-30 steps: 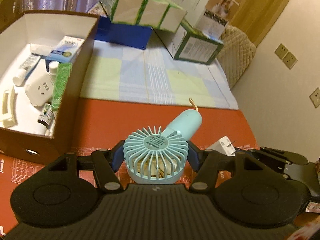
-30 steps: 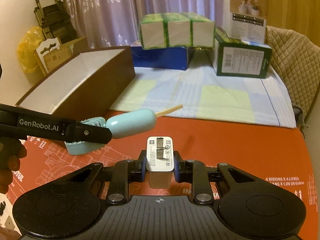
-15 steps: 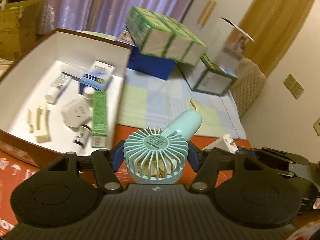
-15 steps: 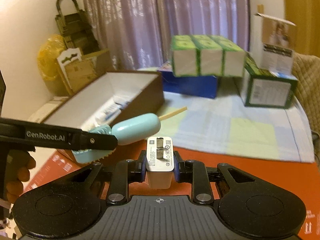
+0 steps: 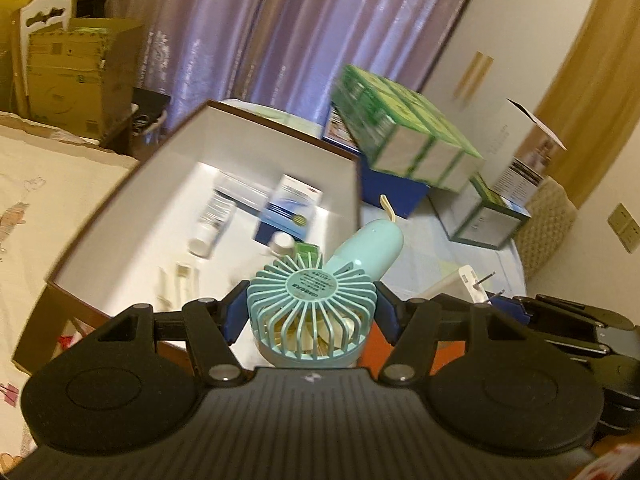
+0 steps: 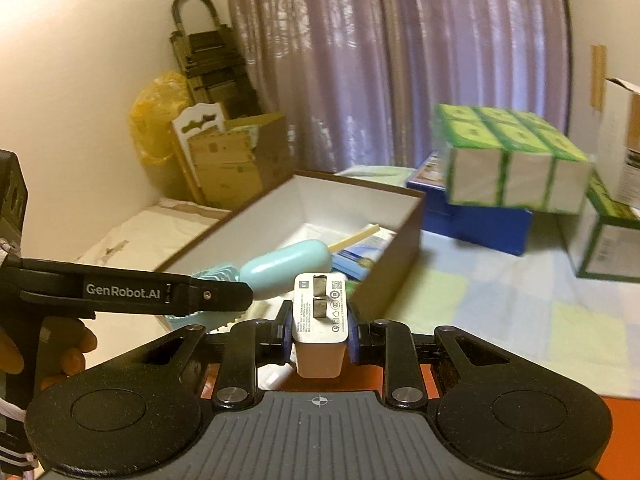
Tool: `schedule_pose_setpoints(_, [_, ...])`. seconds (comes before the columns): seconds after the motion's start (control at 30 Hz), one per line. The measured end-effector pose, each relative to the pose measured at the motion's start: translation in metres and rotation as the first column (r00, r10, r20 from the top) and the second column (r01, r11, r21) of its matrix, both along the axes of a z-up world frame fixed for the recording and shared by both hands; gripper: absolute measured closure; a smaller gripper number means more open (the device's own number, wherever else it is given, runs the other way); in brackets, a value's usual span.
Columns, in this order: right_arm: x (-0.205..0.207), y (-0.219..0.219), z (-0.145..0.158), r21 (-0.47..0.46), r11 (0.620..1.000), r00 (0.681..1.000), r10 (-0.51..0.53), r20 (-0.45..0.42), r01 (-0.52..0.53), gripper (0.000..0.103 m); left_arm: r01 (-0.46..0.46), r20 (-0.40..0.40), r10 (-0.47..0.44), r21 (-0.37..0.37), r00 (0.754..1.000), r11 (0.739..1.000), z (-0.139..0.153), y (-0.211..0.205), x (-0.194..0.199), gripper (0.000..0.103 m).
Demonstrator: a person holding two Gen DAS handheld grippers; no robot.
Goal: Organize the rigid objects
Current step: 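Carry the fan and charger over the cardboard box with both tools, then open both tools to drop the fan and charger into the box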
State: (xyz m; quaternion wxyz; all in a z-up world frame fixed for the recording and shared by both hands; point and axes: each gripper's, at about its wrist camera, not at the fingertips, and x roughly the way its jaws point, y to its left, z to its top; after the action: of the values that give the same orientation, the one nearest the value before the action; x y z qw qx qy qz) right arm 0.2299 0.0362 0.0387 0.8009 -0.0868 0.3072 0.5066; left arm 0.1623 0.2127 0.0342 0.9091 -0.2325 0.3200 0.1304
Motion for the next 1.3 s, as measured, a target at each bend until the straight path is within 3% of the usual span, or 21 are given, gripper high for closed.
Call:
schedule_pose_setpoints(0.43, [0.012,0.088,-0.024,-0.037,0.999,0.998,0.021,-0.052,-0.023,0.081,-0.105,-0.061,0.107,0.029,0.992,0.994,-0.018,0.074,0.019,0.044])
schedule_pose_setpoints(0.73, [0.026,0.127,-0.048,-0.091,0.996,0.995,-0.003,-0.095,-0.006,0.081,-0.172,-0.134,0.171,0.007,0.976,0.985,-0.041,0.108,0.044,0.044])
schedule_pose_setpoints(1.0, [0.04,0.145,-0.059,-0.117,0.993,0.991,-0.036,-0.131,0.02,0.081,-0.153,-0.161,0.146,-0.03,0.976,0.988,-0.051,0.123,0.061,0.045])
schedule_pose_setpoints(1.3, [0.039,0.158,-0.067,-0.144,0.989,0.985,-0.051,-0.163,0.027,0.08,-0.092,-0.155,0.094,0.023,0.983,0.996,-0.044,0.13,0.07,0.04])
